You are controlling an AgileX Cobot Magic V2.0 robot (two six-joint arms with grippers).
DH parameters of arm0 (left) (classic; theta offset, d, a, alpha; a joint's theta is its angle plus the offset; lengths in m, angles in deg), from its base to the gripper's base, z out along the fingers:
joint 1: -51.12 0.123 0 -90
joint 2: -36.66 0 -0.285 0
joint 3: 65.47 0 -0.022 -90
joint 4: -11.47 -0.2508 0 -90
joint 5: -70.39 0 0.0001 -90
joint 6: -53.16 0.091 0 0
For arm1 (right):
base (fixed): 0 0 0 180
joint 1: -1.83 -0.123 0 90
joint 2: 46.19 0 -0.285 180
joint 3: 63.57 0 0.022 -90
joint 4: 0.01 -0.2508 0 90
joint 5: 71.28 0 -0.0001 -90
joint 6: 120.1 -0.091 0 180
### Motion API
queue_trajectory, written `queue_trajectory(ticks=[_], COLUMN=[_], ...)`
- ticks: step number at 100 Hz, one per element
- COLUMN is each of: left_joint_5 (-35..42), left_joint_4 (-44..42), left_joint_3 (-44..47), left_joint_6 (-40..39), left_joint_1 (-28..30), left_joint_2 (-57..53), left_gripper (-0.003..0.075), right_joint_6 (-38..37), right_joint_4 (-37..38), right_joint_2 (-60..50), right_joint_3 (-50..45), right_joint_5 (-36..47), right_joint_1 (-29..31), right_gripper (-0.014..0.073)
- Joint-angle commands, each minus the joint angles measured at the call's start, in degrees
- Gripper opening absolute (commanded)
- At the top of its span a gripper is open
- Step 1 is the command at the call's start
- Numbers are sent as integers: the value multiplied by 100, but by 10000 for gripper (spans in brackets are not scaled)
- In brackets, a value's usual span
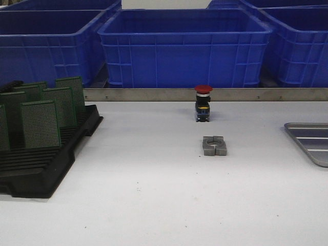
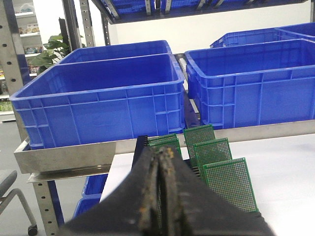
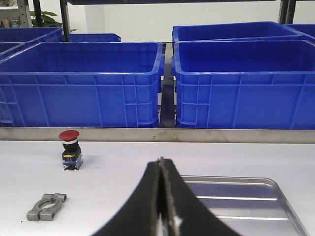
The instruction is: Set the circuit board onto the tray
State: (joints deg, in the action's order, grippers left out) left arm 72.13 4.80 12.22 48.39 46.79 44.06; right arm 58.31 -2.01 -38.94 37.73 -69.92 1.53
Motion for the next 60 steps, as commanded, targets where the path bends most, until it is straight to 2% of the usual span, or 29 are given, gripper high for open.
queue_trajectory(ticks=[1,34,60], left_joint_5=[430,388,-654], left_joint_4=[13,56,363], left_joint_3=[-5,-216,-1564], left_joint_6=[-64,-64,-64], left_joint_1=[19,19,19], left_joint_2=[-199,-188,370], left_gripper=[-18,-18,-18], right_joint_6=[15,15,15], right_joint_4=[59,59,59], right_joint_2=[-129,-129,-129], right_joint_3=[77,77,77], right_joint_5=[472,472,472], right_joint_1=[2,2,2], right_gripper=[-69,-69,-69])
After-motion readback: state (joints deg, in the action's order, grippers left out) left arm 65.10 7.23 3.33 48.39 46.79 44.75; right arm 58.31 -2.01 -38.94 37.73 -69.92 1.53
